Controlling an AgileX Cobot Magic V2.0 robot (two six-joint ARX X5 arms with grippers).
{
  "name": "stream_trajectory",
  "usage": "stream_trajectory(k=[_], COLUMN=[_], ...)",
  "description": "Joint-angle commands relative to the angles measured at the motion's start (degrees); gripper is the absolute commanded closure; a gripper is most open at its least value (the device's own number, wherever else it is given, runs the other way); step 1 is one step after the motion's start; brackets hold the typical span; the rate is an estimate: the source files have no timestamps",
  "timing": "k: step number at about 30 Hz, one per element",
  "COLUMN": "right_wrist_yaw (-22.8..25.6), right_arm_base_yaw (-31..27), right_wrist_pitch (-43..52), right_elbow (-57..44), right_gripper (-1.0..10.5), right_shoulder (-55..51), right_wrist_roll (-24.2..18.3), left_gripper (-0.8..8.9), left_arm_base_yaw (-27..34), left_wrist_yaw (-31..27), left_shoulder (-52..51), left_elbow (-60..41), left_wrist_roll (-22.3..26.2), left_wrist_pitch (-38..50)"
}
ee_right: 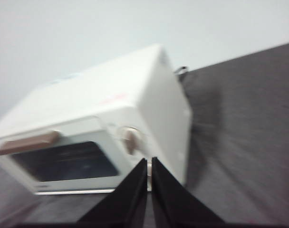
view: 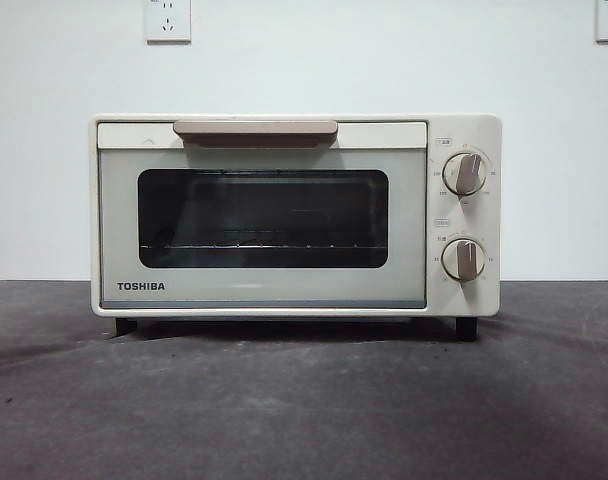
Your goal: The left arm flap open the oven, the right arm pick bread and place it into oven, the left arm flap close the oven
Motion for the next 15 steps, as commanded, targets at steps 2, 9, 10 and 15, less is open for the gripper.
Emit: stream_trajectory(k=[2,9,10,15], right_wrist_yaw=[-4.7,-12.57,-13.86,-17.11], right_arm_base_yaw=[-0.04,0.68,0.96,3.43], right_wrist_pitch=[-0.33,-6.03,-7.82,-16.76], right_elbow=[6.19,16.46,18.01,24.35], right_gripper=[9.4,9.4,9.4,9.4], right_shoulder=[5.49,13.4,14.6,19.54], right_wrist_roll=[-0.7,-6.29,-7.93,-16.55], left_gripper=[8.03,8.03,8.03,8.03], left_arm_base_yaw=[-2.43,-4.26,-4.57,-6.1], left_wrist_yaw=[2.01,11.45,13.11,20.28], left_shoulder=[5.9,16.44,17.59,21.33], left_elbow=[8.68,21.84,23.41,29.14], left_wrist_roll=[4.68,11.34,12.57,16.76], left_wrist_pitch=[-2.45,-9.27,-10.03,-14.67])
